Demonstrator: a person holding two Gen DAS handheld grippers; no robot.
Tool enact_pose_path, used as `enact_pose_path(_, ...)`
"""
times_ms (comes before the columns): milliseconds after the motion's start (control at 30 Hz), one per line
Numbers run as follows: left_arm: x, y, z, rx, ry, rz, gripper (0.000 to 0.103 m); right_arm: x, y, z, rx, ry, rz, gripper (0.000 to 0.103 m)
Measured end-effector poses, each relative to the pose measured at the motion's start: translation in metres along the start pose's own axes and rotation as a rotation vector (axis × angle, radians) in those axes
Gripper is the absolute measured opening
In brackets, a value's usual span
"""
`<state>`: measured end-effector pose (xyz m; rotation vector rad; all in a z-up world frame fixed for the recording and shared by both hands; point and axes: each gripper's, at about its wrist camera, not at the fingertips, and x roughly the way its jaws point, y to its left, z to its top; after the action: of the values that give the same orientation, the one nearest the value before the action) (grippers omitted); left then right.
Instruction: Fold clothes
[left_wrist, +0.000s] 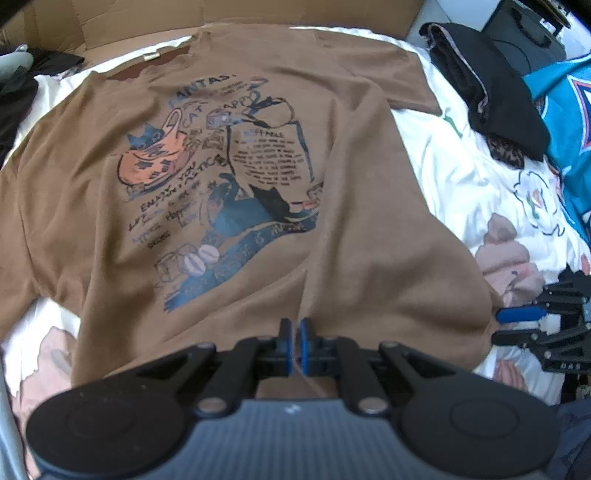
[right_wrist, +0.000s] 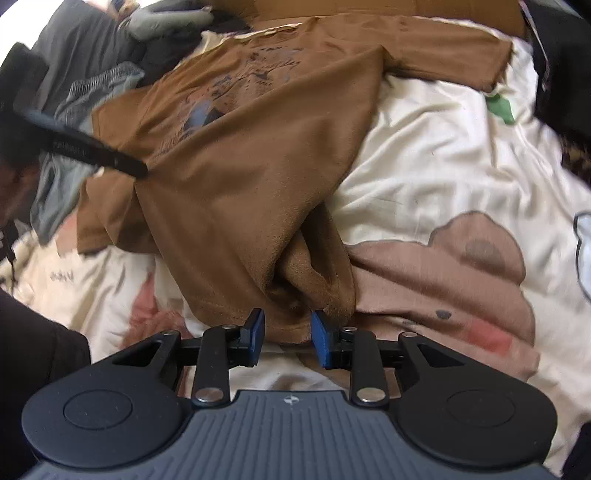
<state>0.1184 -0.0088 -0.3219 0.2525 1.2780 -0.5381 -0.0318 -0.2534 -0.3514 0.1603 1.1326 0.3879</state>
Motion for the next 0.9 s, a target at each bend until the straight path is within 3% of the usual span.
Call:
enact_pose_path(133, -0.002, 0.0, 0.0, 0.005, -0.003, 0.004, 0.006, -0.005, 0.008, 0.004, -0.047, -0.018, -0.022, 0.035)
enact_pose_path(900, 0.0, 0.007, -0.006, -0.014, 0.003, 0.011, 0.006, 0.021, 0.021, 0.009, -0.186, 0.083, -0.181, 0.032)
